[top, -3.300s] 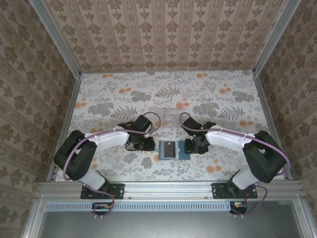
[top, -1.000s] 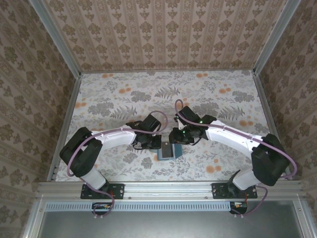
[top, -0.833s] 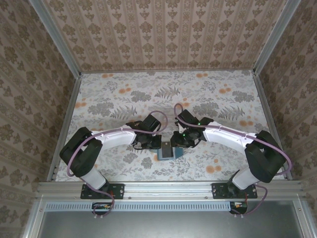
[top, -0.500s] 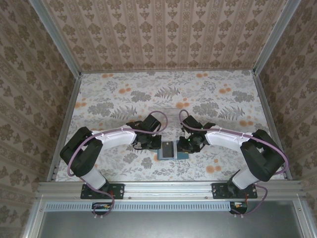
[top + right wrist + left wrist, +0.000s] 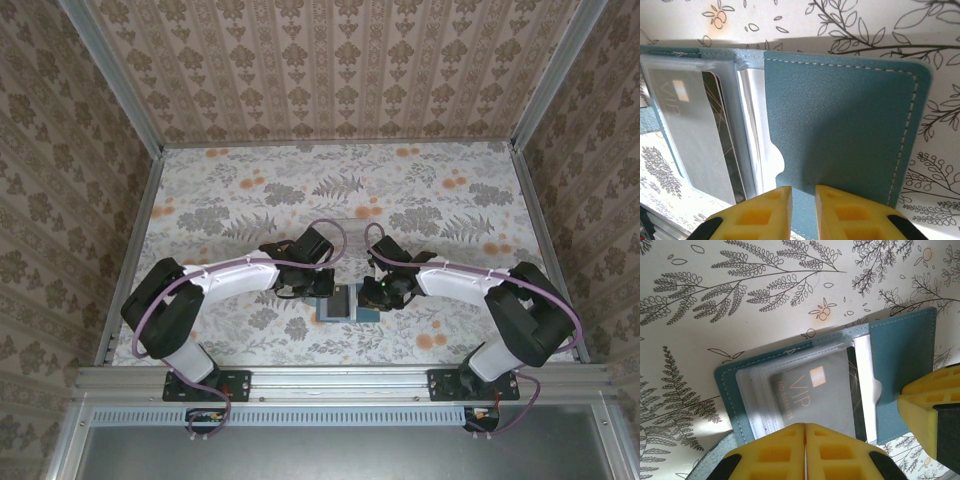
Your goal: Take the credit cards out of the card holder
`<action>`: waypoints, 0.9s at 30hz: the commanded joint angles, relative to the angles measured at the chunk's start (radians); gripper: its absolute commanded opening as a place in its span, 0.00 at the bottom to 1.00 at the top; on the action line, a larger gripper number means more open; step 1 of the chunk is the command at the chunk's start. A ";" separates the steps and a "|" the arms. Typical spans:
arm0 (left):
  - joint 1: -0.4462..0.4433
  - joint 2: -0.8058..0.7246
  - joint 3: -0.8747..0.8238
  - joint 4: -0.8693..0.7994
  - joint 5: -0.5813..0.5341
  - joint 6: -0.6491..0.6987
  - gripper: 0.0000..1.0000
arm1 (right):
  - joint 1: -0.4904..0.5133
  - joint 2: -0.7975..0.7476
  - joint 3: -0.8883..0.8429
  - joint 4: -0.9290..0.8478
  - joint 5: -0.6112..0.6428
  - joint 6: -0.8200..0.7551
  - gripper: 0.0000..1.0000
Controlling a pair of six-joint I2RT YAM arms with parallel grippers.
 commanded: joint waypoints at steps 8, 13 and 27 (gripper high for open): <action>-0.005 0.083 0.000 -0.012 0.009 0.005 0.08 | -0.011 -0.014 -0.025 0.148 -0.126 0.042 0.24; -0.004 0.099 -0.006 -0.008 0.009 0.009 0.08 | -0.011 0.014 -0.019 0.180 -0.153 0.043 0.24; -0.001 0.080 -0.008 -0.021 0.004 0.010 0.08 | -0.010 0.082 -0.001 0.261 -0.232 0.049 0.22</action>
